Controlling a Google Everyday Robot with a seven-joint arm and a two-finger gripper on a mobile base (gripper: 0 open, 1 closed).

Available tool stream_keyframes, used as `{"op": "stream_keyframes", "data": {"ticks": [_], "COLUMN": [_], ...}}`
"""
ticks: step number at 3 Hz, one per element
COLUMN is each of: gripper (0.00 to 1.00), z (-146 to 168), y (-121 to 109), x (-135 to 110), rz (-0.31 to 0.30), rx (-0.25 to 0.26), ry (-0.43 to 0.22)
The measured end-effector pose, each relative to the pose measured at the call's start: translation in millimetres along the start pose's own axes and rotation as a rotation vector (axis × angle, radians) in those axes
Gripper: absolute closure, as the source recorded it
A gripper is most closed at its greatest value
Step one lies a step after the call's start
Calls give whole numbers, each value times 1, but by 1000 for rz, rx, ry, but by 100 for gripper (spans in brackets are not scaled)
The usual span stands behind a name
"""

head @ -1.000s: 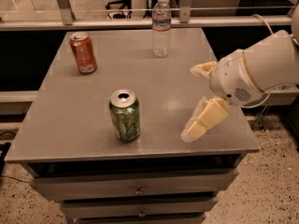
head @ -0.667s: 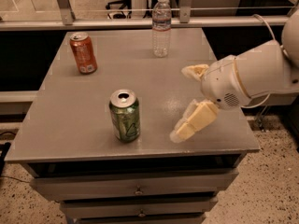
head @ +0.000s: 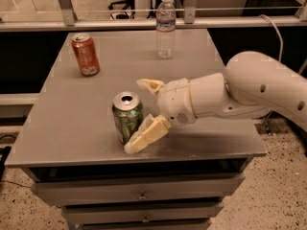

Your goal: Pick green can

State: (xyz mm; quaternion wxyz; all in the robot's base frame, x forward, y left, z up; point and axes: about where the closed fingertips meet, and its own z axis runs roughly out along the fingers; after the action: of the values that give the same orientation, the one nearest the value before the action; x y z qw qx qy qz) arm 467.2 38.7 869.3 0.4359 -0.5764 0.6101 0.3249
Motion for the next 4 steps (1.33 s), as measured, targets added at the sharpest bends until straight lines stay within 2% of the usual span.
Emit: {"op": "stream_keyframes", "data": {"ticks": [1,2,4], "gripper": [10,43,88], "z": [23,32,17], "y": [7,9,-2], "x": [-9,-13,-19], "rz": [15,54,79], "rx": [-39,-53,-22], "ry": [-71,-126,-155]}}
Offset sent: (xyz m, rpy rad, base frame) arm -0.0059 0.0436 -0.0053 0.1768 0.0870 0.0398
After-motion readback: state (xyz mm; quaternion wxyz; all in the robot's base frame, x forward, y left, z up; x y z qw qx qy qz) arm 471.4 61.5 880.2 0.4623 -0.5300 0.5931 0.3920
